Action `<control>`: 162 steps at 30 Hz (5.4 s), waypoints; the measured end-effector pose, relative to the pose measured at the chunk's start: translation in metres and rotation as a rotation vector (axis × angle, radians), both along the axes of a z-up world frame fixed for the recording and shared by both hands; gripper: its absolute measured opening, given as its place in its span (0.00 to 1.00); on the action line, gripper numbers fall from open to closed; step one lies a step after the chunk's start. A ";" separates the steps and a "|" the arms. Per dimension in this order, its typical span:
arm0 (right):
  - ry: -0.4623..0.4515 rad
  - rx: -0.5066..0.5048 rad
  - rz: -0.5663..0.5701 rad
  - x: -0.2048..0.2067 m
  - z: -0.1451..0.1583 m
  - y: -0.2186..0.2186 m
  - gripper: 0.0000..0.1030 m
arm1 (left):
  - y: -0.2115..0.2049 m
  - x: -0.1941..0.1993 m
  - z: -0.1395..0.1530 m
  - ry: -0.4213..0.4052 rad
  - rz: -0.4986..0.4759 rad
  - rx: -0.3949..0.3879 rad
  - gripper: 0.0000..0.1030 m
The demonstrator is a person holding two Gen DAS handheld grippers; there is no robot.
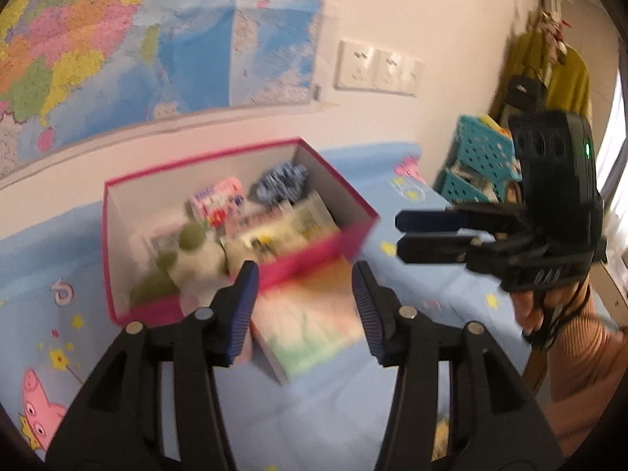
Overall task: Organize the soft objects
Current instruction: 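Move both grippers down to the yellow tissue pack on the sheet, then close both grippers on the yellow tissue pack and lift it, then carry the yellow tissue pack toward the pink box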
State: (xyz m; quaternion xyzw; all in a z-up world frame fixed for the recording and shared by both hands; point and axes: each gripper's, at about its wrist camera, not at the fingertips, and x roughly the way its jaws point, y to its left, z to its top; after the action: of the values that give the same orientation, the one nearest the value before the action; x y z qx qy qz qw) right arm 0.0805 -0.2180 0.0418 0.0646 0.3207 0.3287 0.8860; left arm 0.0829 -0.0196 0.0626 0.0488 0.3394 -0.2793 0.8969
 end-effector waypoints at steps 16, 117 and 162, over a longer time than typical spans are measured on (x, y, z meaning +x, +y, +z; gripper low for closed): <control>0.295 -0.039 0.093 -0.079 -0.085 0.006 0.47 | 0.005 -0.080 -0.088 0.256 -0.045 0.015 0.50; 0.208 -0.007 -0.055 -0.077 -0.081 -0.002 0.37 | -0.037 -0.076 -0.087 0.272 -0.031 -0.013 0.34; 0.000 0.001 -0.096 0.024 -0.004 -0.002 0.37 | -0.043 0.035 -0.009 0.077 0.023 -0.004 0.35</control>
State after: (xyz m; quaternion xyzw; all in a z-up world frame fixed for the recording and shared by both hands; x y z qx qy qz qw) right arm 0.1041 -0.2199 0.0374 0.0804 0.3172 0.2860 0.9006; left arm 0.1184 -0.0631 0.0534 0.0324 0.3737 -0.2711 0.8865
